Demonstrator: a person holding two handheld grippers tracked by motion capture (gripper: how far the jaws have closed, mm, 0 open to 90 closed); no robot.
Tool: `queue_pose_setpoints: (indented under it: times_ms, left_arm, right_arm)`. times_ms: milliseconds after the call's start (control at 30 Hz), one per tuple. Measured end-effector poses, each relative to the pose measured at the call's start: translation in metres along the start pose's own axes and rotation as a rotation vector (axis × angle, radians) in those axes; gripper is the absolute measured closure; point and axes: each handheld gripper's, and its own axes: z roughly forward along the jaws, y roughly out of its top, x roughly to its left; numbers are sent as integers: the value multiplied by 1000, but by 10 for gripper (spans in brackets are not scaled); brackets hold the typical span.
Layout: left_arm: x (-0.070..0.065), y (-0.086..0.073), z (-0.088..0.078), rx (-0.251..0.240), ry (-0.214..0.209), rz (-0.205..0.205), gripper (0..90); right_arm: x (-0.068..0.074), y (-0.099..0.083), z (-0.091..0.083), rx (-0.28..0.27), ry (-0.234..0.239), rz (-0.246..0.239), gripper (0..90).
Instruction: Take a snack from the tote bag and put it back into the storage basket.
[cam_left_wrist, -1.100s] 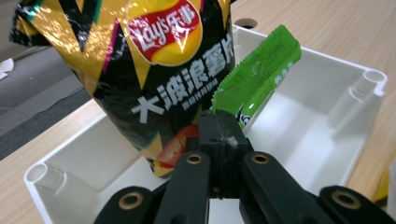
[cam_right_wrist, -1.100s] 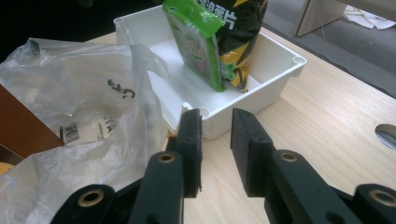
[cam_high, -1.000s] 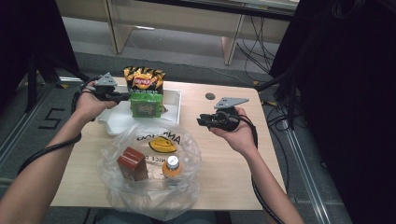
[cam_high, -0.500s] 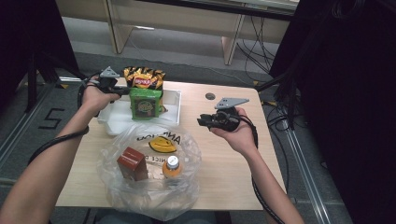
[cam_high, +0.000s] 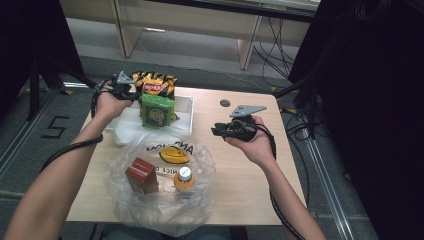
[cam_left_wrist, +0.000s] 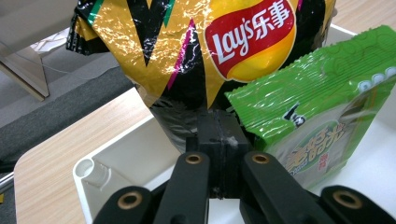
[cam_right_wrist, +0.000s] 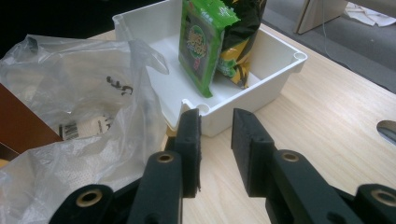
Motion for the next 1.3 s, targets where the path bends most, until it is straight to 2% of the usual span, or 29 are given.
queue_pose_setpoints:
  times_ms: [33, 67, 133, 167, 200, 333, 367, 400, 433, 467, 500, 533, 567, 600, 633, 800, 833, 867, 1033, 1100, 1233, 1300]
  left_arm:
    - [-1, 0, 0, -17, 0, -13, 895]
    - [0, 1, -2, -5, 8, -1, 893]
    - [-2, 0, -4, -19, 11, -6, 877]
    - [-4, 0, -3, -39, 17, -27, 866]
    - [-3, 0, -6, -19, 17, 6, 855]
    - [-3, -1, -13, -37, 34, -2, 808]
    - [-4, -2, -14, -61, 36, -33, 797]
    - [-4, -3, -17, -61, 34, -34, 785]
    - [-3, -3, -21, -41, 30, -7, 768]
    - [-6, -4, -22, -66, 31, -38, 752]
    - [-6, -5, -26, -63, 27, -27, 735]
    - [-6, -5, -30, -59, 25, -19, 720]
    - [-8, -6, -32, -81, 19, -46, 701]
    - [-8, -7, -37, -69, 19, -35, 679]
    - [-9, -8, -40, -81, 13, -48, 663]
    - [-17, -15, -63, -109, 0, -95, 562]
    - [-18, -17, -68, -116, -4, -101, 541]
    - [-20, -18, -72, -127, -11, -112, 528]
    - [-30, -28, -96, -189, -34, -146, 476]
    - [-34, -32, -106, -208, -45, -166, 457]
    - [-47, -40, -124, -243, -70, -185, 405]
    - [-54, -44, -133, -258, -76, -196, 384]
  right_arm:
    - [0, 0, 0, -5, -2, 1, 731]
    - [0, 0, 0, -4, -5, 4, 730]
    - [-1, 0, 0, 2, -6, -5, 726]
    - [-1, 0, 0, 5, -5, -5, 724]
    - [-1, 1, -1, 13, 0, -7, 722]
    - [0, 1, -1, 14, -3, -6, 715]
    - [0, 0, 0, 11, -1, -6, 714]
    - [2, 0, 1, 4, -2, 17, 712]
    - [1, 0, 1, 1, 0, 5, 709]
    - [1, 0, 0, 16, 4, 7, 707]
    - [0, 0, 0, 14, -1, -10, 705]
    - [1, 0, 0, 18, 1, 6, 703]
    - [-1, 0, 0, 11, -8, -17, 701]
    - [0, 0, 0, 14, 8, 0, 699]
    - [0, 0, -1, 18, -2, 8, 695]
    - [2, 0, -2, 8, 6, 19, 671]
    - [4, -1, -3, 3, -2, 36, 666]
    - [2, 0, -4, -3, -4, 11, 660]
    - [8, 0, -7, 1, -1, 63, 638]
    - [8, 0, -8, -3, 1, 49, 623]
    - [13, 0, -10, -19, -16, 61, 583]
    - [16, 1, -13, -11, -11, 66, 569]
